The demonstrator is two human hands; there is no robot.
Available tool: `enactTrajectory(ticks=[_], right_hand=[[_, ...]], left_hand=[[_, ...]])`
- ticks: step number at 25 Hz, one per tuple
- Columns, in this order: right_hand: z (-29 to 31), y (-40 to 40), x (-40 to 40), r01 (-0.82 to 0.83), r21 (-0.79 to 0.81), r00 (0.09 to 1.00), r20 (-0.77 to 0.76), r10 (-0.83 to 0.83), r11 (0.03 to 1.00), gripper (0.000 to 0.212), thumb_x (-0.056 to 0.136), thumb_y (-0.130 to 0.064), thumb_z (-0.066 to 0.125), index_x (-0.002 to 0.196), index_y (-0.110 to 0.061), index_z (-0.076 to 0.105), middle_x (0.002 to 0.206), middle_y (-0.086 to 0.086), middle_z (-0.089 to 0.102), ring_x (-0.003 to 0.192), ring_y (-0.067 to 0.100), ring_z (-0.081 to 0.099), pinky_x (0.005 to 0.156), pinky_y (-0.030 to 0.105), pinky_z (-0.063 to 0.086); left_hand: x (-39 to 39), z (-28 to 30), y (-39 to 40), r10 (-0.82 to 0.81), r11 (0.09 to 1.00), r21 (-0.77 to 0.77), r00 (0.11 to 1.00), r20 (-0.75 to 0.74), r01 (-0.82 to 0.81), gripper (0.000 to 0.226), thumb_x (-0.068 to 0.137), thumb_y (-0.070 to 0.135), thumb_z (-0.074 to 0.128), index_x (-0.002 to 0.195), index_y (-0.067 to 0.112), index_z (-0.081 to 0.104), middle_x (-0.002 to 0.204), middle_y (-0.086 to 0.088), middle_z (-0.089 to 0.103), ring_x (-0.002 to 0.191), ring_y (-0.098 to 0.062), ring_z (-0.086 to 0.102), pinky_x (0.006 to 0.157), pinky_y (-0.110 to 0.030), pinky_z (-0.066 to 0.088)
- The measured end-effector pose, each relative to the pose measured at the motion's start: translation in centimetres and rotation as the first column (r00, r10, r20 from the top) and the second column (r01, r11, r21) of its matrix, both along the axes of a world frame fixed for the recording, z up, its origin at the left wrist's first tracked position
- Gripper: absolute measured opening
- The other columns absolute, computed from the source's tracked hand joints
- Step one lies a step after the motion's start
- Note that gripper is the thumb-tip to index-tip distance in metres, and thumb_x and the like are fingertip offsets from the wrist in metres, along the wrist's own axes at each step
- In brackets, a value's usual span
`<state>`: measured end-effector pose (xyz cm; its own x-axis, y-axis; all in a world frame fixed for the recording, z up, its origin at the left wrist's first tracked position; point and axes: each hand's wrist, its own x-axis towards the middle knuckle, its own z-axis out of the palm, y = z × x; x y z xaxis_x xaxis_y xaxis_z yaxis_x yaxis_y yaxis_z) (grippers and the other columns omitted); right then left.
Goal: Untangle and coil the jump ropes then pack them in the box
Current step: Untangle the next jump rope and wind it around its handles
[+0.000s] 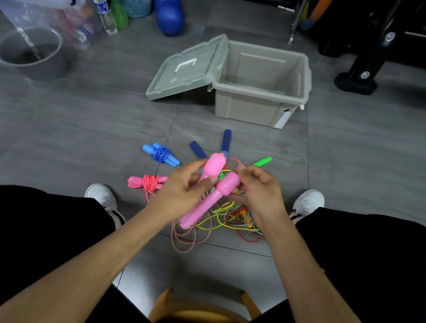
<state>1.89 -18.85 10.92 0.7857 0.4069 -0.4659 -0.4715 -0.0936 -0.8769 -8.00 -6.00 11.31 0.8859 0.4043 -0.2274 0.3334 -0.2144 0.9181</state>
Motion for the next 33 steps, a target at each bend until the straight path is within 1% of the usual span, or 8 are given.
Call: enactTrajectory(ticks=[4, 7, 11, 14, 18, 21, 25, 33], right_hand=[[0.0, 0.3, -0.3, 0.109, 0.064, 0.994, -0.013, -0.108, 0.992, 0.02, 0.094, -0.022, 0.057, 0.082, -0.007, 0.062, 0.081, 0.01, 0.062, 0.075, 0.017, 0.063, 0.064, 0.033, 0.058], [-0.8, -0.2, 0.1, 0.083, -0.175, 0.962, 0.27, -0.033, 0.981, 0.023, 0.09, -0.031, 0.062, 0.081, -0.01, 0.062, 0.081, 0.005, 0.065, 0.077, 0.017, 0.065, 0.067, 0.02, 0.055], [-0.7, -0.6, 0.5, 0.067, -0.353, 0.638, 0.734, 0.232, 0.933, 0.023, 0.091, -0.034, 0.058, 0.098, -0.012, 0.06, 0.098, -0.002, 0.057, 0.089, 0.006, 0.052, 0.079, 0.01, 0.039], [-0.4, -0.4, -0.2, -0.197, -0.397, 0.622, 0.657, 0.427, 0.897, 0.028, 0.098, -0.031, 0.046, 0.075, -0.017, 0.054, 0.071, 0.001, 0.056, 0.066, 0.007, 0.05, 0.062, 0.019, 0.037], [0.1, -0.3, -0.2, -0.201, -0.577, 0.633, 0.54, 0.554, 0.792, 0.039, 0.1, -0.039, 0.034, 0.074, -0.015, 0.05, 0.066, 0.004, 0.053, 0.059, 0.017, 0.045, 0.059, 0.028, 0.028], [0.6, -0.2, -0.2, -0.189, -0.644, 0.694, 0.446, 0.565, 0.741, 0.045, 0.1, -0.043, 0.025, 0.095, -0.011, 0.055, 0.08, 0.002, 0.053, 0.072, 0.016, 0.044, 0.065, 0.026, 0.027], [0.8, 0.5, -1.3, -0.226, -0.464, 0.826, 0.375, 0.422, 0.856, 0.033, 0.1, -0.031, 0.033, 0.103, -0.007, 0.055, 0.09, 0.006, 0.057, 0.081, 0.019, 0.052, 0.072, 0.03, 0.04], [1.0, 0.2, -0.9, -0.308, -0.34, 0.852, 0.317, 0.417, 0.888, 0.036, 0.096, -0.042, 0.046, 0.087, -0.01, 0.059, 0.081, 0.004, 0.057, 0.066, 0.011, 0.052, 0.06, 0.029, 0.038]], left_hand=[[-0.2, -0.2, -0.7, -0.09, 0.986, 0.136, 0.996, -0.017, 0.092, 0.042, 0.099, 0.033, 0.047, 0.14, 0.029, 0.04, 0.112, 0.009, 0.063, 0.09, -0.012, 0.064, 0.074, -0.009, 0.048], [-0.1, -0.5, -0.3, -0.087, 0.988, 0.128, 0.996, -0.036, 0.091, 0.041, 0.098, 0.031, 0.051, 0.138, 0.027, 0.044, 0.105, -0.002, 0.067, 0.07, -0.022, 0.069, 0.067, -0.037, 0.058], [0.1, -0.1, 0.1, -0.209, 0.97, 0.114, 0.976, -0.053, 0.214, 0.033, 0.095, 0.027, 0.057, 0.128, 0.024, 0.055, 0.097, -0.004, 0.071, 0.074, -0.026, 0.07, 0.06, -0.036, 0.056], [-0.1, 0.1, -0.1, -0.257, 0.961, 0.112, 0.966, 0.023, 0.253, 0.022, 0.091, 0.025, 0.064, 0.113, 0.028, 0.064, 0.089, 0.007, 0.072, 0.078, -0.016, 0.068, 0.072, -0.035, 0.055], [-0.5, 0.1, 0.4, -0.302, 0.927, 0.212, 0.951, -0.068, 0.31, 0.03, 0.085, 0.047, 0.062, 0.106, 0.027, 0.066, 0.08, 0.008, 0.068, 0.073, -0.016, 0.064, 0.071, -0.045, 0.054], [-0.7, 0.9, 0.1, -0.279, 0.722, 0.547, 0.902, -0.33, 0.424, 0.053, 0.075, 0.062, 0.056, 0.116, 0.027, 0.052, 0.089, 0.007, 0.066, 0.08, -0.017, 0.064, 0.07, -0.035, 0.051], [-0.7, 1.0, -0.7, -0.094, 0.526, 0.731, 0.884, -0.458, 0.434, 0.035, 0.083, 0.027, 0.058, 0.112, 0.014, 0.045, 0.09, -0.006, 0.063, 0.086, -0.032, 0.063, 0.064, -0.031, 0.037], [-0.8, 1.5, 1.7, -0.384, 0.829, 0.284, 0.859, -0.339, 0.482, 0.03, 0.076, 0.051, 0.074, 0.077, 0.028, 0.056, 0.064, 0.008, 0.058, 0.058, -0.007, 0.053, 0.058, -0.028, 0.041]])
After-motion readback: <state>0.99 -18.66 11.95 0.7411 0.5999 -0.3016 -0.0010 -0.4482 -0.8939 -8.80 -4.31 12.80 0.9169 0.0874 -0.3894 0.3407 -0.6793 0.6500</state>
